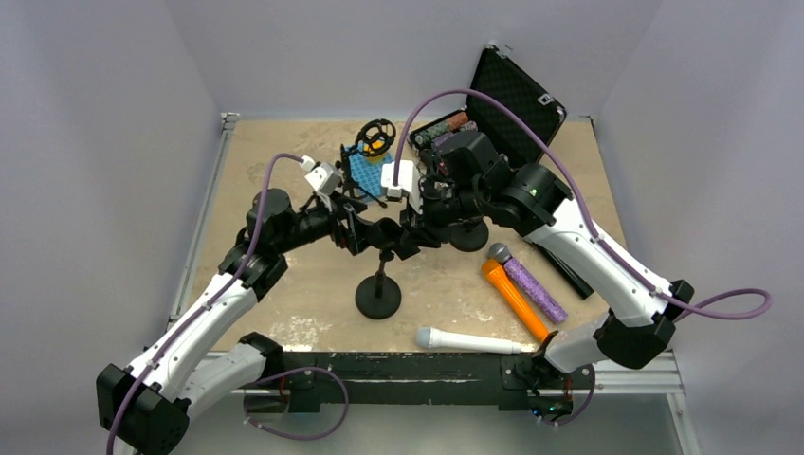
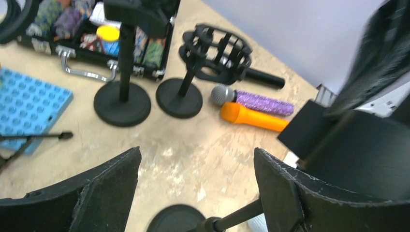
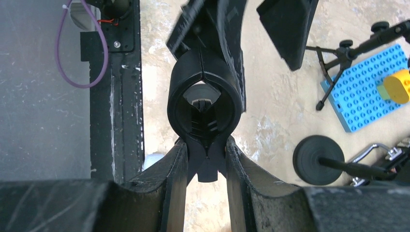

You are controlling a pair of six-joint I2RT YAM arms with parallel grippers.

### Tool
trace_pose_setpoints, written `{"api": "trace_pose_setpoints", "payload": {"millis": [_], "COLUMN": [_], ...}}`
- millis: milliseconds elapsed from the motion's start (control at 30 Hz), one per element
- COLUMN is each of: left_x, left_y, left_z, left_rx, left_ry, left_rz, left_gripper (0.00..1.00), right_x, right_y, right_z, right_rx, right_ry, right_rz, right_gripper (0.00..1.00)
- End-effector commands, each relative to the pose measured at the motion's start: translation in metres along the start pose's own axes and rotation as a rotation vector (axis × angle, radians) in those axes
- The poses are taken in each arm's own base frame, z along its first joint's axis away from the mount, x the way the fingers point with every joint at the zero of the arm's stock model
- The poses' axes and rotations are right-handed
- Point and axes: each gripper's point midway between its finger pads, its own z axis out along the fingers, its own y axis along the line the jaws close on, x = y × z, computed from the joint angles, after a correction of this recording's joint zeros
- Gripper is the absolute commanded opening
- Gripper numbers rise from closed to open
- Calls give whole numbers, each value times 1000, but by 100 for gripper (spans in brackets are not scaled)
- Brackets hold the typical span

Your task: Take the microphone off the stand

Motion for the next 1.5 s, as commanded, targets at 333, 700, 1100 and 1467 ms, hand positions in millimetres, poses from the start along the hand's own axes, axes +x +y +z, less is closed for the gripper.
{"api": "trace_pose_setpoints", "payload": {"millis": [333, 700, 1100, 1467], "left_x": [39, -39, -73, -65], "left_y": [66, 11, -34, -62], "left_z": [-66, -95, -78, -70], "left_rx": [-547, -417, -155, 41], "left_ry": [170, -110, -199, -167], "left_rz": [-64, -53, 9, 114], "left_gripper": [98, 100, 100, 98], "right_x": [11, 20, 47, 54], "right_y": [8, 11, 16, 19], "right_z": [43, 59, 75, 89], "right_rx": [-37, -84, -155, -180], "right_ry": [168, 263, 372, 385], "right_rz": [-144, -213, -184, -146], "right_gripper": [0, 0, 0, 0]}}
